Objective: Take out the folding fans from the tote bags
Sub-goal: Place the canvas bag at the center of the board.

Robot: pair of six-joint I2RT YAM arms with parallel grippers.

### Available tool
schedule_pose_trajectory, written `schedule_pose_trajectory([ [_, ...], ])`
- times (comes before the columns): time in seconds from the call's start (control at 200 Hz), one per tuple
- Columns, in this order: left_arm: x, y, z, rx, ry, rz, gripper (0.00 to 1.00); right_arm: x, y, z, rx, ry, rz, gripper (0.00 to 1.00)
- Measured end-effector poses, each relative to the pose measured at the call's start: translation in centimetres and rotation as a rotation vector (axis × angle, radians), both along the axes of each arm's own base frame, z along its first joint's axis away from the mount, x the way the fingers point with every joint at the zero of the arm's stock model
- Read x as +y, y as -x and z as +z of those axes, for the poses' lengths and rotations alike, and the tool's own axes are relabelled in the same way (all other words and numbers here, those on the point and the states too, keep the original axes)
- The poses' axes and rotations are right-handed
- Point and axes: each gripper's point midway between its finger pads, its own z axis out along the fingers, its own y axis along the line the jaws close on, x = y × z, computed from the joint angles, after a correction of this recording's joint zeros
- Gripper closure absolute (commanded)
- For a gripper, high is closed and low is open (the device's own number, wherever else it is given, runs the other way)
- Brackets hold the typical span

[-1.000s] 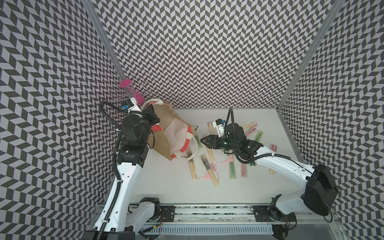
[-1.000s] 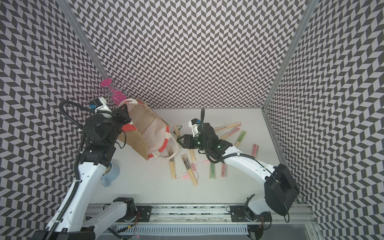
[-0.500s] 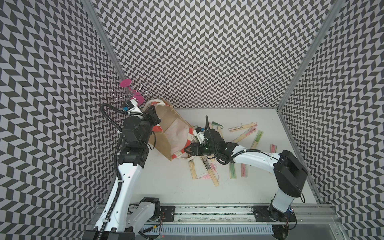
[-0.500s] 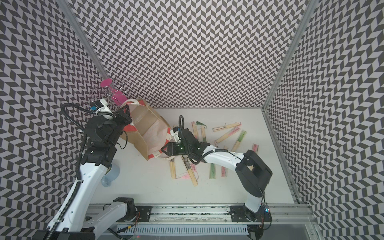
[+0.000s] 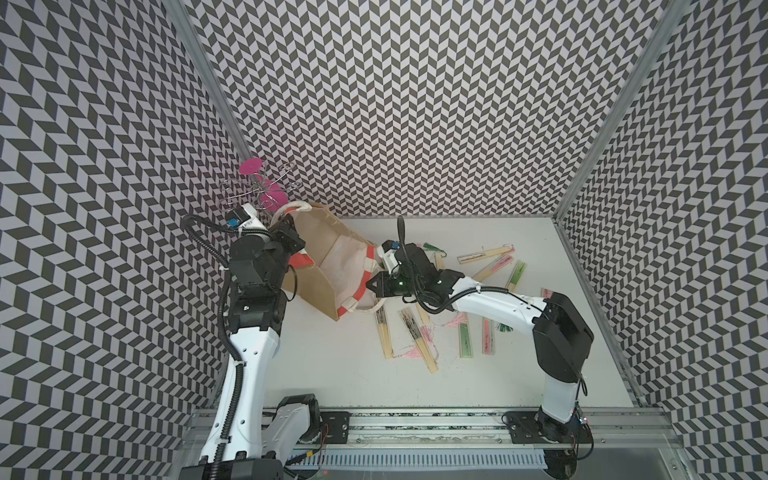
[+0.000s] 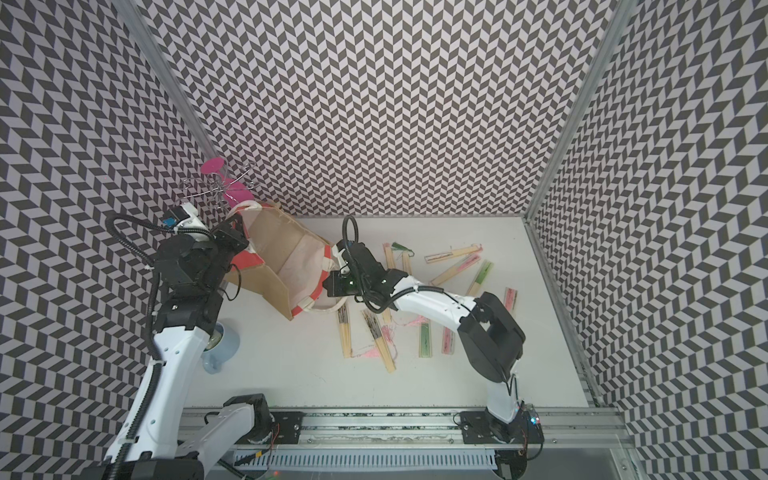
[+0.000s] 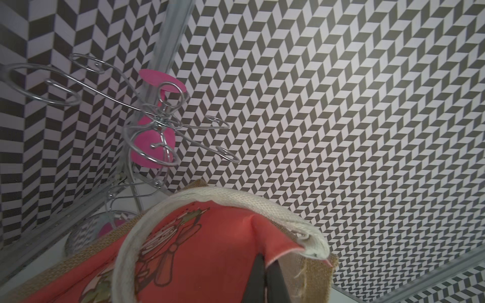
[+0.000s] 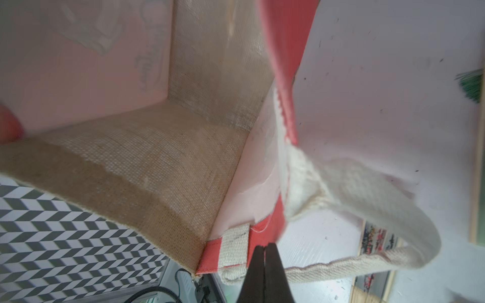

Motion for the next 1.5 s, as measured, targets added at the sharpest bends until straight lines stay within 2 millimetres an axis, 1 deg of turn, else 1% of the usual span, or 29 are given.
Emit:
schedule_pose_trajectory([
  [0.045,0.7,-0.1,-0.7,0.020,0.004,0.009,1.00,-0.5,0.0,0.9,-0.018,0.011,-0.008,1.00],
  [0.115,1.1,-0.2,-1.4,0.042,0.007,0.008,1.00,-1.0,-0.1,2.5,-0.049,0.023,-0.018,1.00],
  [0.2,0.8,-0.5,-1.8,0.056,0.008,-0.013,1.00,-1.5,-0.4,4.0,-0.079,0.042,-0.034,1.00],
  [0.265,0.6,-0.8,-2.3,0.069,0.011,-0.031,1.00,-1.7,-0.6,4.8,-0.095,0.059,-0.039,1.00],
  [0.346,0.3,-1.0,-3.2,0.090,0.023,-0.058,1.00,-2.0,-0.6,5.2,-0.100,0.081,-0.039,0.82],
  [0.406,0.2,-1.1,-4.3,0.110,0.041,-0.074,1.00,-2.1,-0.4,5.0,-0.103,0.093,-0.029,0.76],
  [0.456,0.1,-1.2,-5.0,0.123,0.058,-0.088,1.00,-2.0,-0.2,4.5,-0.090,0.096,-0.020,0.70],
  [0.491,0.0,-1.2,-5.3,0.130,0.067,-0.095,1.00,-2.0,0.0,3.9,-0.081,0.095,-0.012,0.68],
  [0.581,-0.3,-1.3,-5.5,0.134,0.083,-0.113,1.00,-1.7,0.8,1.3,-0.037,0.090,0.008,0.62],
  [0.671,-0.5,-1.3,-5.4,0.133,0.091,-0.122,1.00,-1.3,2.1,-1.9,0.013,0.095,0.025,0.60],
  [0.711,-0.5,-1.3,-5.4,0.133,0.096,-0.122,1.00,-1.0,3.0,-3.2,0.036,0.095,0.037,0.60],
  [0.776,-0.5,-1.3,-5.4,0.131,0.103,-0.123,1.00,-0.2,4.5,-4.6,0.055,0.087,0.059,0.60],
  [0.851,-0.5,-1.3,-5.3,0.130,0.111,-0.124,1.00,0.7,6.1,-5.1,0.059,0.068,0.087,0.61],
  [0.992,-0.6,-1.3,-5.1,0.122,0.123,-0.126,1.00,2.5,8.4,-4.6,0.030,0.009,0.139,0.61],
  [1.112,-0.7,-1.3,-5.0,0.116,0.134,-0.131,1.00,3.5,9.8,-4.5,0.023,-0.012,0.180,0.61],
  [1.182,-0.7,-1.3,-4.9,0.113,0.139,-0.133,1.00,4.3,10.0,-4.5,0.022,-0.023,0.192,0.61],
  [1.232,-0.7,-1.3,-4.8,0.110,0.142,-0.133,1.00,4.8,10.0,-4.9,0.028,-0.030,0.196,0.58],
  [1.337,-0.7,-1.3,-4.7,0.107,0.145,-0.136,1.00,5.5,9.8,-6.7,0.064,-0.023,0.193,0.53],
  [1.427,-0.8,-1.3,-4.7,0.106,0.148,-0.137,1.00,6.2,9.4,-8.5,0.099,-0.008,0.184,0.51],
  [1.497,-0.8,-1.3,-4.7,0.105,0.148,-0.137,1.00,6.7,8.9,-9.2,0.115,-0.006,0.172,0.50],
])
